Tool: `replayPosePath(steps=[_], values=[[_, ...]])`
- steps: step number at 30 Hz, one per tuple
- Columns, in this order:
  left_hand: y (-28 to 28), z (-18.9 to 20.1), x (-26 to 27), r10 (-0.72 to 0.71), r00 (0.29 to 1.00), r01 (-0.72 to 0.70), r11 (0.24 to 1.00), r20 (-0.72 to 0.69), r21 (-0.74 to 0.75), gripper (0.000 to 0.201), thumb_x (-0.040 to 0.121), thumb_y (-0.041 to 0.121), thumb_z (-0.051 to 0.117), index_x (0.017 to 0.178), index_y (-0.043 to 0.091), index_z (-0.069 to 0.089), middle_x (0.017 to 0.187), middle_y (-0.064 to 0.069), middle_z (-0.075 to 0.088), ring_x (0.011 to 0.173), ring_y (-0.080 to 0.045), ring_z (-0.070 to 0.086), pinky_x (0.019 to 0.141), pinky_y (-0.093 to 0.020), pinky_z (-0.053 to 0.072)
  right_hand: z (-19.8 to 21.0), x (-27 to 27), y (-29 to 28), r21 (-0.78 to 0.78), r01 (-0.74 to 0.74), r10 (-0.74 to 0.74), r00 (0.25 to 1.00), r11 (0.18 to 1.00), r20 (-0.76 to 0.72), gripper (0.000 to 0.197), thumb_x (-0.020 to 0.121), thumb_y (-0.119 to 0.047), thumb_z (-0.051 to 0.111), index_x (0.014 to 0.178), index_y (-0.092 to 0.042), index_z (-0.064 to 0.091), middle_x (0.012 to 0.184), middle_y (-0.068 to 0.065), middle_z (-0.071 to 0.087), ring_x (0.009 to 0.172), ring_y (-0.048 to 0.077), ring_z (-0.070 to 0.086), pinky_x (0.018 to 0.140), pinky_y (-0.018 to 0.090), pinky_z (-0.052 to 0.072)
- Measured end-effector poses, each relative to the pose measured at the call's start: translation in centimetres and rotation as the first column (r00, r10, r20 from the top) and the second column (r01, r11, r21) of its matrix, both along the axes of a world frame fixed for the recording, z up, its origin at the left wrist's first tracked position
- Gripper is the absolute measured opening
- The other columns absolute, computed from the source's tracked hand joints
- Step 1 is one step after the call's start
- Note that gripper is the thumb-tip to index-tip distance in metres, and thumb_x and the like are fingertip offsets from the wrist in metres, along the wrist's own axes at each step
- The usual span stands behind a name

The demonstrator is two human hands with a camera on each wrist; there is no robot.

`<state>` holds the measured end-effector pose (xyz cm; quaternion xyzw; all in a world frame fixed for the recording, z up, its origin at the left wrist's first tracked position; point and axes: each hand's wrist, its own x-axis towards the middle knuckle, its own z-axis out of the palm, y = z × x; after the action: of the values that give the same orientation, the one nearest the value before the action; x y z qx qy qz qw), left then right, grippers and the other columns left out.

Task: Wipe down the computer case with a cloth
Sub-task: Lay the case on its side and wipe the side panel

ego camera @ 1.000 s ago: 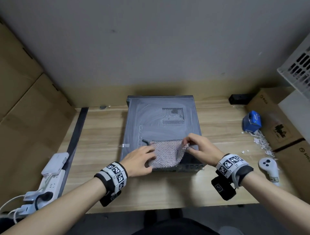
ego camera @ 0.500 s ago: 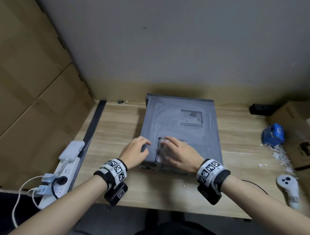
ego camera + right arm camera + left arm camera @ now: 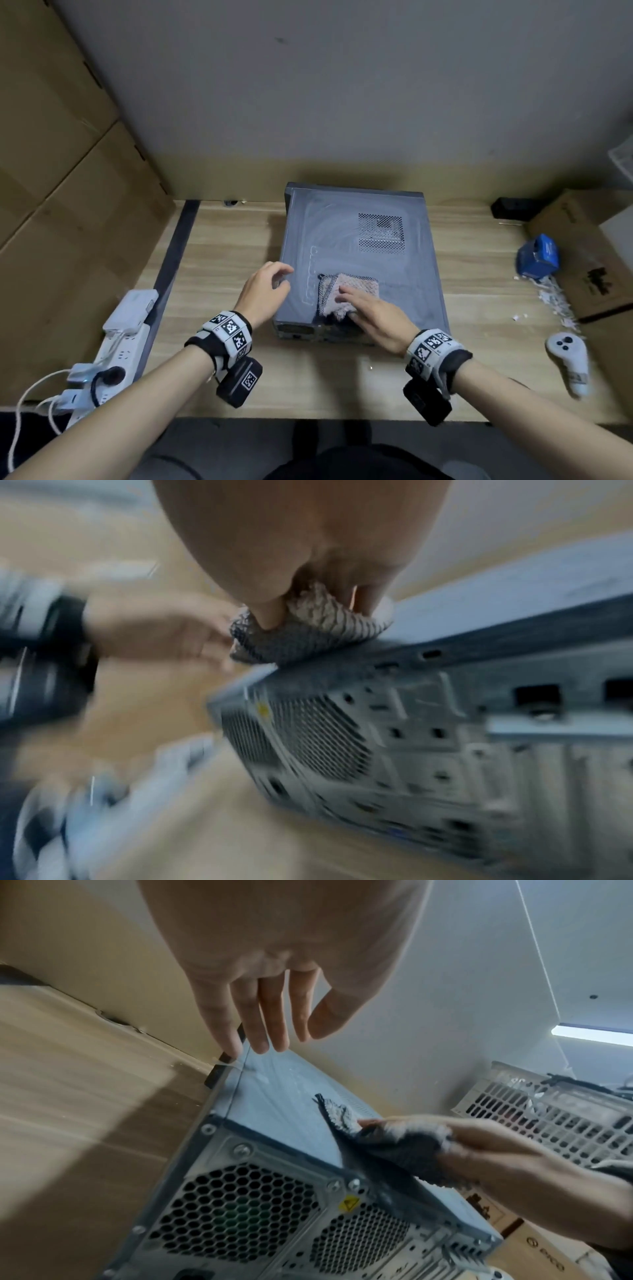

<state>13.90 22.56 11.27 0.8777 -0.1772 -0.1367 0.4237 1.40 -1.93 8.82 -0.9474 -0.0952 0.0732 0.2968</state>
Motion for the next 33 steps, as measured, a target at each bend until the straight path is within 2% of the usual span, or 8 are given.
replayPosePath(steps=[3, 7, 12, 16, 19, 25, 29, 33], values=[[-0.8, 0.5, 0.8, 0.027, 0.998, -0.027, 1.0, -0.061, -0.009, 0.028, 0.088, 0.005, 0.056, 0.112, 0.016, 0.065, 0.115, 0.002, 0.063, 0.108, -0.014, 0.06, 0.098, -0.03, 0.046, 3.1, 1.0, -0.6, 0.561, 0.394, -0.293, 0.919, 0.728, -0.265, 0.024, 0.105, -0.02, 0.044, 0.111, -0.01, 0.065, 0.102, -0.006, 0.069, 0.096, 0.005, 0.064, 0.088, 0.027, 0.048], [-1.6, 0.6, 1.6, 0.013, 0.991, 0.0, 0.995, -0.132, 0.097, 0.044, 0.092, 0.012, 0.054, 0.136, 0.015, 0.051, 0.137, -0.003, 0.052, 0.126, -0.02, 0.051, 0.106, -0.036, 0.041, 6.6, 1.4, -4.7, 0.645, 0.691, -0.566, 0.689, 0.327, -0.452, 0.025, 0.103, -0.023, 0.049, 0.092, -0.012, 0.068, 0.09, 0.001, 0.067, 0.089, 0.018, 0.058, 0.084, 0.036, 0.047], [-3.1, 0.4, 1.2, 0.057, 0.98, -0.02, 0.98, -0.19, 0.196, 0.062, 0.095, 0.022, 0.05, 0.151, 0.012, 0.027, 0.156, -0.009, 0.027, 0.141, -0.028, 0.032, 0.115, -0.039, 0.027, 9.9, -2.0, -9.0, 0.543, 0.642, -0.687, 0.71, 0.541, -0.154, 0.025, 0.104, -0.018, 0.046, 0.115, -0.008, 0.067, 0.106, 0.001, 0.066, 0.086, -0.003, 0.057, 0.081, 0.013, 0.046], [-3.8, -0.9, 0.2, 0.07, 0.97, -0.021, 0.979, -0.235, 0.202, 0.076, 0.095, 0.025, 0.05, 0.157, 0.013, 0.007, 0.164, -0.008, 0.001, 0.15, -0.027, 0.009, 0.121, -0.039, 0.013, 7.4, -5.9, -9.7, 0.191, 0.596, -0.613, 0.789, 0.78, 0.041, 0.023, 0.103, -0.027, 0.047, 0.113, -0.018, 0.065, 0.106, -0.007, 0.068, 0.098, 0.009, 0.06, 0.09, 0.036, 0.046], [-3.7, -1.3, -0.6, 0.078, 0.97, -0.025, 0.975, -0.231, 0.223, 0.08, 0.094, 0.024, 0.052, 0.157, 0.014, 0.003, 0.164, -0.006, -0.006, 0.15, -0.03, 0.006, 0.12, -0.04, 0.011, 3.3, -7.3, -8.3, 0.004, 0.47, -0.468, 0.88, 0.883, -0.076, 0.036, 0.102, -0.033, 0.045, 0.13, -0.017, 0.062, 0.145, 0.0, 0.052, 0.131, 0.02, 0.047, 0.113, 0.036, 0.032], [-2.8, -1.2, -1.2, 0.088, 0.968, -0.051, 0.986, -0.237, 0.156, 0.078, 0.093, 0.022, 0.052, 0.157, 0.015, 0.007, 0.164, -0.004, 0.002, 0.15, -0.022, 0.01, 0.12, -0.036, 0.013, 0.4, -7.6, -6.8, -0.186, 0.544, -0.543, 0.838, 0.818, 0.058, 0.059, 0.088, -0.065, 0.032, 0.121, -0.025, 0.061, 0.134, -0.009, 0.046, 0.116, 0.018, 0.04, 0.103, 0.039, 0.037], [-2.5, -1.4, -1.3, 0.167, 0.96, -0.151, 0.984, -0.223, 0.09, 0.074, 0.089, 0.019, 0.053, 0.155, 0.014, 0.018, 0.158, -0.008, 0.027, 0.141, -0.028, 0.033, 0.116, -0.044, 0.029, -0.1, -6.2, -6.6, -0.202, 0.654, -0.635, 0.756, 0.729, 0.158, 0.045, 0.094, -0.059, 0.03, 0.099, -0.023, 0.057, 0.114, -0.002, 0.052, 0.102, 0.019, 0.041, 0.093, 0.04, 0.041], [-1.7, -1.9, -1.7, 0.283, 0.934, -0.246, 0.952, -0.219, 0.183, 0.067, 0.09, 0.024, 0.052, 0.152, 0.014, 0.027, 0.152, -0.006, 0.04, 0.136, -0.029, 0.042, 0.112, -0.043, 0.035, -1.8, -5.2, -5.3, -0.214, 0.712, -0.669, 0.702, 0.669, 0.246, 0.039, 0.091, -0.041, 0.04, 0.116, -0.013, 0.052, 0.125, 0.006, 0.049, 0.113, 0.026, 0.045, 0.1, 0.039, 0.039]])
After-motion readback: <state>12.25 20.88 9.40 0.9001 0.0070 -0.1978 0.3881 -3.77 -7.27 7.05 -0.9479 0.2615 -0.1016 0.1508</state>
